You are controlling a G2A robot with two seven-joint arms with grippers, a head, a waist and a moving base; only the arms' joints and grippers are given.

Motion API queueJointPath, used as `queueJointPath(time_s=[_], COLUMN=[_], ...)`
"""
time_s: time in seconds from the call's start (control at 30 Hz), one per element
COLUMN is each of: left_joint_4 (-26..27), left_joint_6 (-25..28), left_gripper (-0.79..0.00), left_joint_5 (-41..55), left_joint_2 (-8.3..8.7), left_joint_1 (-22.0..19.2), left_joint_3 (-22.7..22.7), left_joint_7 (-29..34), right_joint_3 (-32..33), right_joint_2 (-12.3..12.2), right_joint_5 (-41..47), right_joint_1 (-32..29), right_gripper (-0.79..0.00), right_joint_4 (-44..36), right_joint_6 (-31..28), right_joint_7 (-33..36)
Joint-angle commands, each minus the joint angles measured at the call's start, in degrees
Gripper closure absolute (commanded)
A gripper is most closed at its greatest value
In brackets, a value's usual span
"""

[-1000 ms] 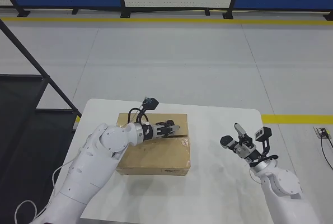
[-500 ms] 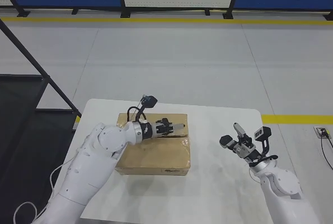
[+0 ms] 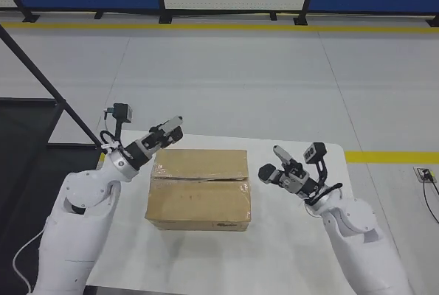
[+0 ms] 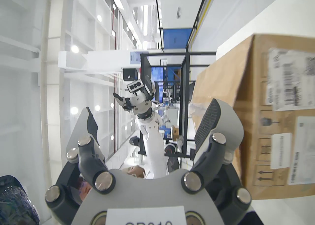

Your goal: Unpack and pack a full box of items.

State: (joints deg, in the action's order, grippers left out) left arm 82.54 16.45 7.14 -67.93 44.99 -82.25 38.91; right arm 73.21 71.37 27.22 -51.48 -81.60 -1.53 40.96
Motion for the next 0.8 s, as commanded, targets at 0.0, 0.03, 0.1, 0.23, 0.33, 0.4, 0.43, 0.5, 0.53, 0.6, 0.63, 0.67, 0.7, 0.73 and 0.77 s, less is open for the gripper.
queueJointPath(time_s=[0.0, 0.03, 0.1, 0.23, 0.33, 0.4, 0.43, 0.5, 0.53, 0.6, 0.63, 0.67, 0.7, 0.73, 0.77], left_joint_4=[1.33, 1.75, 2.28, 2.66, 2.66, 2.64, 2.7, 2.81, 2.83, 2.77, 2.75, 2.69, 2.63, 2.46, 2.37], left_joint_6=[0.02, -0.08, -0.12, 0.05, 0.36, 0.56, 0.7, 1.04, 1.12, 1.24, 1.29, 1.28, 1.29, 1.21, 1.2], left_gripper=[-0.785, -0.785, -0.785, -0.785, -0.785, -0.785, -0.785, -0.785, -0.785, -0.785, -0.785, -0.785, -0.785, -0.785, -0.785], left_joint_5=[0.14, 0.47, 1.41, 4.24, 4.92, 4.86, 4.74, 5.8, 6.05, 6.39, 6.55, 6.66, 6.69, 6.6, 6.34], left_joint_2=[0.57, 0.78, 1.1, 1.39, 1.46, 1.49, 1.51, 1.52, 1.58, 1.7, 1.75, 1.79, 1.83, 1.87, 1.91], left_joint_1=[3.19, 4.48, 6.77, 10.19, 11.22, 11.44, 11.53, 11.8, 11.9, 12.05, 12.12, 12.19, 12.22, 12.23, 12.17], left_joint_3=[-3.83, -5.18, -7.47, -9.77, -9.86, -9.82, -9.88, -10.11, -10.34, -10.79, -10.92, -11.01, -11.06, -11.11, -11.14], left_joint_7=[-1.21, -1.67, -2.56, -3.35, -3.7, -4.27, -4.85, -5.29, -5.22, -5.09, -5.01, -5.02, -5.0, -5.1, -5.27], right_joint_3=[-3.21, -4.49, -6.39, -8.13, -8.33, -9.37, -10.19, -11.5, -12.15, -12.93, -13.27, -13.4, -13.37, -13.34, -12.95], right_joint_2=[0.43, 0.66, 1.09, 1.85, 2.17, 2.42, 2.56, 2.85, 2.95, 3.13, 3.18, 3.19, 3.17, 3.13, 3.02], right_joint_5=[-0.57, -0.31, -0.43, 1.41, 2.49, 1.21, 0.19, -1.34, -2.27, -3.21, -3.55, -3.72, -3.72, -3.3, -2.86], right_joint_1=[2.58, 3.82, 5.94, 8.14, 8.95, 10.12, 10.87, 12.13, 12.63, 13.39, 13.57, 13.7, 13.65, 13.45, 13.33], right_gripper=[-0.785, -0.785, -0.785, -0.785, -0.785, -0.785, -0.785, -0.785, -0.785, -0.785, -0.785, -0.785, -0.785, -0.785, -0.785], right_joint_4=[0.6, 1.32, 3.01, 4.62, 5.05, 6.03, 6.64, 7.83, 8.51, 9.43, 9.78, 10.01, 10.05, 9.86, 9.79], right_joint_6=[3.22, 4.54, 5.56, 4.32, 4.23, 6.49, 7.93, 9.51, 10.31, 11.15, 11.5, 11.68, 11.59, 11.64, 11.69], right_joint_7=[1.4, 2.47, 2.68, 1.69, 0.21, -1.82, -2.41, -3.52, -3.67, -3.77, -3.33, -2.74, -2.19, -0.68, 0.56])
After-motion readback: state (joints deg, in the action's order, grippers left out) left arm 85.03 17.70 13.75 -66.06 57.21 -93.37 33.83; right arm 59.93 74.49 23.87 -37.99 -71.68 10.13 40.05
